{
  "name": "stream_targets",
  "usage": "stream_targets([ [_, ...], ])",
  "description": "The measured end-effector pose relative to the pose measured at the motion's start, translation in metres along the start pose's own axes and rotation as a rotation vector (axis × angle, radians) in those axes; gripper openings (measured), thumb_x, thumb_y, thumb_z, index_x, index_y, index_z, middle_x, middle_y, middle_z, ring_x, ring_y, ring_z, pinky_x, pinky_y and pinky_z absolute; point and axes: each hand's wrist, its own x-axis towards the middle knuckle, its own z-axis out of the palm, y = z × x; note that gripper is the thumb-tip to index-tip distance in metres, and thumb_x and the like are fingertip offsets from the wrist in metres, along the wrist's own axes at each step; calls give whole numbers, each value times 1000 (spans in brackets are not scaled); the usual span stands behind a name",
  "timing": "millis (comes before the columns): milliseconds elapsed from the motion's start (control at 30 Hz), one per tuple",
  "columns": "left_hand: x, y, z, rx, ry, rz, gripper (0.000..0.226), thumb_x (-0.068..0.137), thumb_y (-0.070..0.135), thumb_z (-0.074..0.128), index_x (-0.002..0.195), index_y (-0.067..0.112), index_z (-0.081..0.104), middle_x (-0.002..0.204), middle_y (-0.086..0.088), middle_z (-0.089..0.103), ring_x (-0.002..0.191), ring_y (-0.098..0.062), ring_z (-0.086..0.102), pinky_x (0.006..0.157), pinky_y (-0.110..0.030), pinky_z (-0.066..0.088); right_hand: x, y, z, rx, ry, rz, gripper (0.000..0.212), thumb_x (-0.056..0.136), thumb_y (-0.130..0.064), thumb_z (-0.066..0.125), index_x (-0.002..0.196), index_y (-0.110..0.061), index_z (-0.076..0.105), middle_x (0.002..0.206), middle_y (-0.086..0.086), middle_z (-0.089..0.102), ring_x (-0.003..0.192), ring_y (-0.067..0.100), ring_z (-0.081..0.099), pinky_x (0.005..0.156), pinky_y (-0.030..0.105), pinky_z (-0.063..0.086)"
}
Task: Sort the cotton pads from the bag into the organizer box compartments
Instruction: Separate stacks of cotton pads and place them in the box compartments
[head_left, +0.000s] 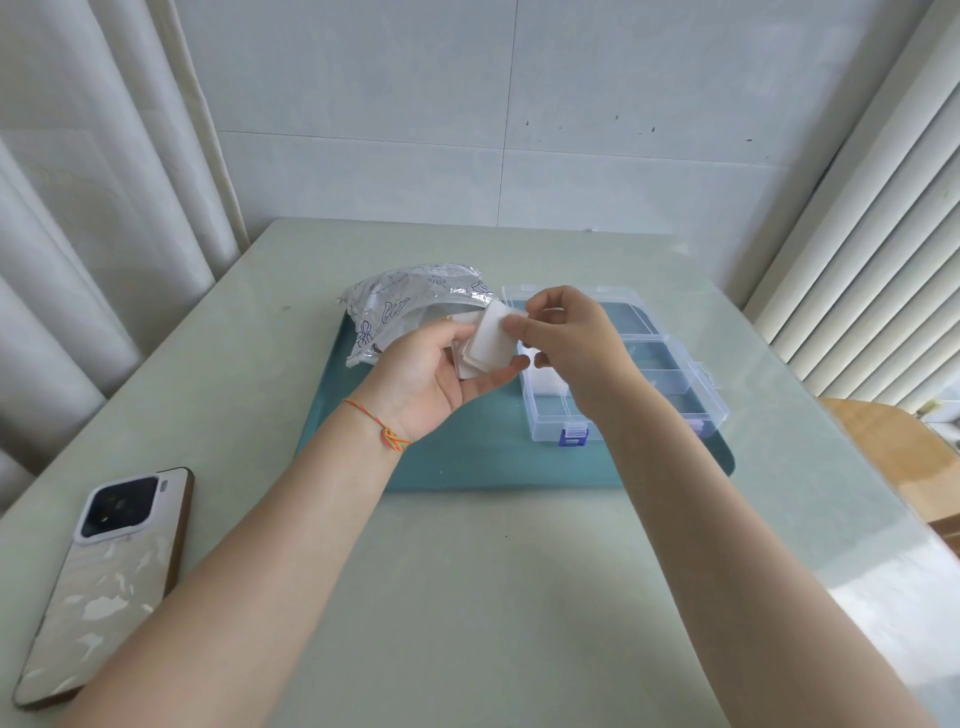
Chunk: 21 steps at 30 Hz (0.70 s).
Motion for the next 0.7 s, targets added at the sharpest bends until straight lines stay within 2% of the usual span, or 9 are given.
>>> stream_targets([
  [67,1,0,-2,9,7,-5,32,100,3,39,123,-8,58,117,-23,66,102,-40,64,71,-35,61,0,-1,-1,-15,7,-5,20,85,-15,74,101,-17,62,80,-2,61,68,14,54,60,24,44],
  [167,4,-1,-6,59,53,11,30,101,1,34,116,-2,60,104,-20,71,87,-36,71,75,-34,61,0,-4,-6,-57,11,-46,10,87,-13,71,97,-15,68,80,-2,64,65,9,53,59,21,43],
  [400,8,-2,-12,254,106,58,34,99,-6,31,112,0,62,100,-21,70,81,-32,73,72,-32,61,-2,-9,-18,-49,-44,-50,5,88,-11,71,88,-15,67,75,-3,66,61,9,53,60,23,42],
  [500,7,1,-13,374,138,63,34,99,-4,32,112,2,63,95,-20,70,75,-28,73,65,-33,61,-3,-11,-22,-81,-134,-62,5,87,-13,72,86,-16,68,75,-1,65,62,11,49,61,24,40],
  [600,4,3,-11,400,102,3,31,101,5,38,118,1,63,103,-23,70,84,-32,71,65,-35,61,-5,-11,-17,-156,-170,-80,4,86,-13,74,87,-15,70,72,-5,62,54,4,47,56,15,37],
  [700,1,4,-6,418,18,-51,33,102,16,39,120,2,63,109,-25,70,96,-40,70,75,-37,61,-6,-11,-11,-196,-125,-101,4,86,-12,74,88,-13,70,73,-6,65,52,-4,51,52,7,37],
])
